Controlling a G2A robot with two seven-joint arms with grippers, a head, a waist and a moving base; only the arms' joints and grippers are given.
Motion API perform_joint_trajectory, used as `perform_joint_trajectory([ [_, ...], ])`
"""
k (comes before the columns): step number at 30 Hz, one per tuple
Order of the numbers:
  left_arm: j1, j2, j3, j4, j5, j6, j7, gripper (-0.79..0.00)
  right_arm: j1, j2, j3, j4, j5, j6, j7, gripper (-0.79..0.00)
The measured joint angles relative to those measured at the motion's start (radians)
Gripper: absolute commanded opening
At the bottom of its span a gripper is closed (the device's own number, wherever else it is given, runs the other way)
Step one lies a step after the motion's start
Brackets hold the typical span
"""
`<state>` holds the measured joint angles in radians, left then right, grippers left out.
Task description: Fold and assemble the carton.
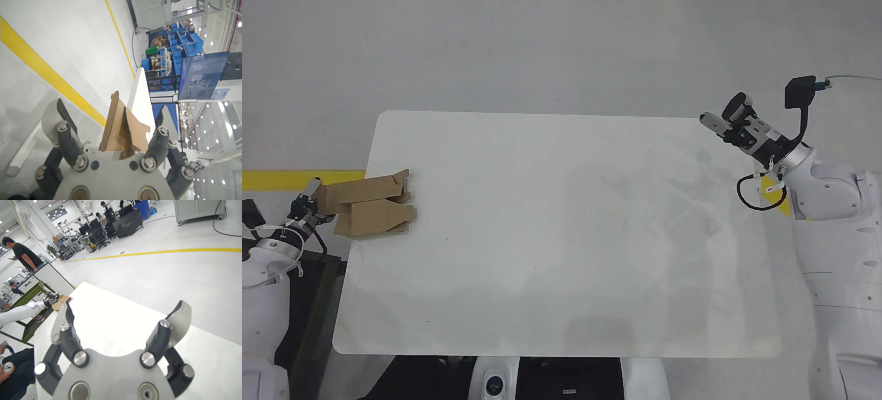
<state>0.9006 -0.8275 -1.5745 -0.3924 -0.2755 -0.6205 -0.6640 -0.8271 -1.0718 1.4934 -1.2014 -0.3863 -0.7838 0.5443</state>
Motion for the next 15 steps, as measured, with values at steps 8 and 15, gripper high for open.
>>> perform_joint_trajectory([
  [8, -0.005, -0.004, -0.003, 0.004, -0.025, -0.017, -0.059, -0.785, 0.000, 0.000, 0.000, 0.000, 0.000, 0.000, 0.000, 0.000],
  [15, -0.012, -0.007, -0.006, 0.007, -0.044, -0.033, -0.087, -0.785, 0.000, 0.000, 0.000, 0.000, 0.000, 0.000, 0.000, 0.000],
])
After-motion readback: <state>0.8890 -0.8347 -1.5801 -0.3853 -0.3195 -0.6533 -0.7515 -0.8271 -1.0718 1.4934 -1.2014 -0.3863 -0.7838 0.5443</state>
